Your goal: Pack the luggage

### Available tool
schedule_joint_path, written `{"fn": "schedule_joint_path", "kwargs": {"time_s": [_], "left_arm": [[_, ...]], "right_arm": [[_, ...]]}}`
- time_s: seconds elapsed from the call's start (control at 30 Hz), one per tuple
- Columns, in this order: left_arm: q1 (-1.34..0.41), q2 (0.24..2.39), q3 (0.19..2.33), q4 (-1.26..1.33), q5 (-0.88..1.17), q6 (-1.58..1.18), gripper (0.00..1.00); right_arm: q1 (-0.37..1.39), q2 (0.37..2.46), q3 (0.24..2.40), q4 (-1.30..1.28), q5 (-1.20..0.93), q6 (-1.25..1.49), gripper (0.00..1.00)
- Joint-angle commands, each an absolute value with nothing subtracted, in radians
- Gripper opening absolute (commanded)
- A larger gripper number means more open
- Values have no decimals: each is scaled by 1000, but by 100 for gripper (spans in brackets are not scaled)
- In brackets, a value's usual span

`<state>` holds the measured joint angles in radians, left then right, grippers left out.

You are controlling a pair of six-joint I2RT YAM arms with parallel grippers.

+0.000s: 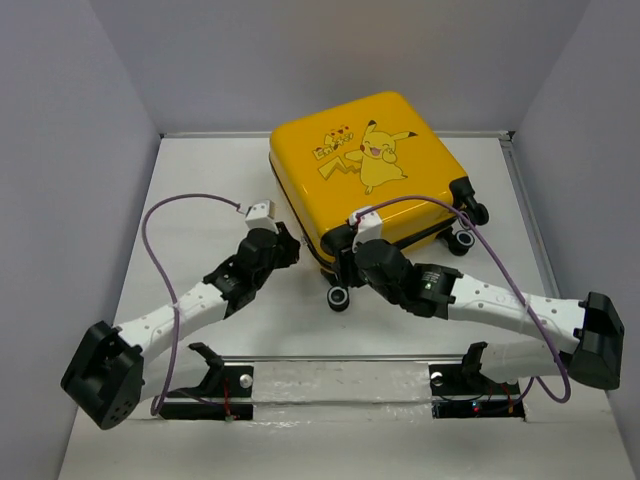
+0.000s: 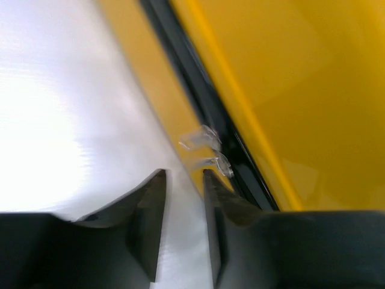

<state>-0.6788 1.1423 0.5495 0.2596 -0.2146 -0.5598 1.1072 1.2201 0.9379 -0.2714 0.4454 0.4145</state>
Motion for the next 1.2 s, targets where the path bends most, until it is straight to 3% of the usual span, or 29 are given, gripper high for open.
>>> {"fn": "schedule_joint_path", "kwargs": {"time_s": [0.0, 0.03, 0.13, 0.2, 0.37, 0.47, 0.53, 0.77, 0.93, 1.17], "left_arm": [[-587, 924, 603, 227, -473, -564, 54], [-588, 832, 603, 216, -457, -568, 70], [-588, 659, 626, 140, -439, -572, 82], [-587, 553, 660, 103, -391, -563, 99], [-586, 446, 739, 10, -288, -519, 99], [-586, 422, 803, -35, -250, -474, 99], [-588, 405, 845, -67, -221, -442, 99], [-588, 374, 940, -132, -149, -374, 99], [-587, 350, 995, -118, -173, -299, 99], [-587, 377, 937, -89, -184, -299, 99]], "right_arm": [[1215, 1238, 940, -425, 384, 390, 7], [1229, 1247, 949, -417, 385, 391, 7], [1275, 1294, 998, -384, 370, 388, 7], [1287, 1346, 1041, -338, 344, 374, 7], [1330, 1434, 1173, -255, 291, 310, 8], [1330, 1425, 1265, -262, 356, 278, 66], [1330, 1404, 1319, -285, 426, 258, 100], [1330, 1099, 1238, -290, 659, 183, 100], [1330, 748, 1097, -290, 820, 121, 100], [1330, 540, 994, -184, 867, 45, 100]]}}
